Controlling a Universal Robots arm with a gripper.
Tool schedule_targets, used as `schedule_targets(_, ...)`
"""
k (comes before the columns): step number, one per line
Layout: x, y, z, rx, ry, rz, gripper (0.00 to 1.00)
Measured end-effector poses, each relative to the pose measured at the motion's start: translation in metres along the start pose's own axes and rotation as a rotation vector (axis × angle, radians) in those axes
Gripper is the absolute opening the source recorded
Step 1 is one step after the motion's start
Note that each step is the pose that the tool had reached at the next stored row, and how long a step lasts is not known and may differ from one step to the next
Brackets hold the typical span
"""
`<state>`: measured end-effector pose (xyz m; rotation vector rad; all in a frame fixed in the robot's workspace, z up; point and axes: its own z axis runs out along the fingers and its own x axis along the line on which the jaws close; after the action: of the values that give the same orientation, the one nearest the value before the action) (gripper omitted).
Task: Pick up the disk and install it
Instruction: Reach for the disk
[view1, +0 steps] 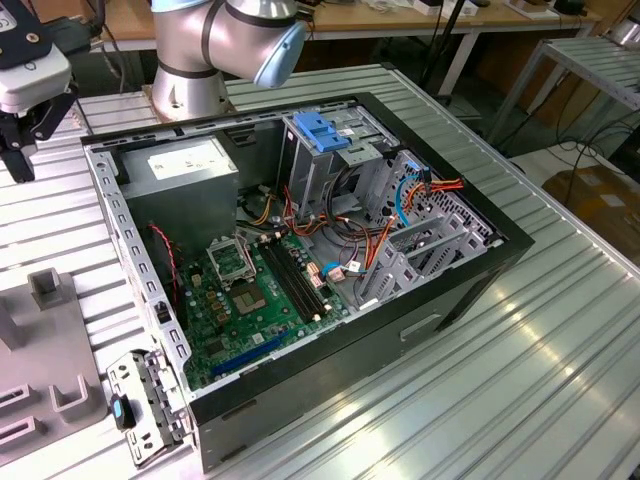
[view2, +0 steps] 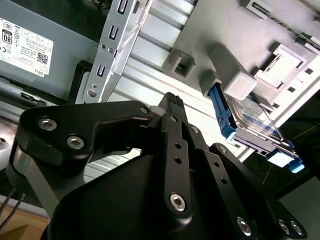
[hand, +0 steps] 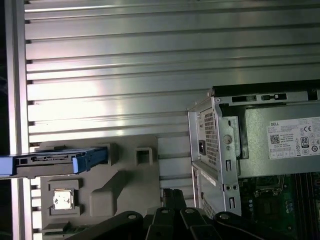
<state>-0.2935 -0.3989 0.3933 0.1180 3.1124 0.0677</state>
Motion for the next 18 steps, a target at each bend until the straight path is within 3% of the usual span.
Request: schedule_targets(18, 0.0246, -0.0019, -0.0007, 0.0001, 0.0000, 0.000, 0.11)
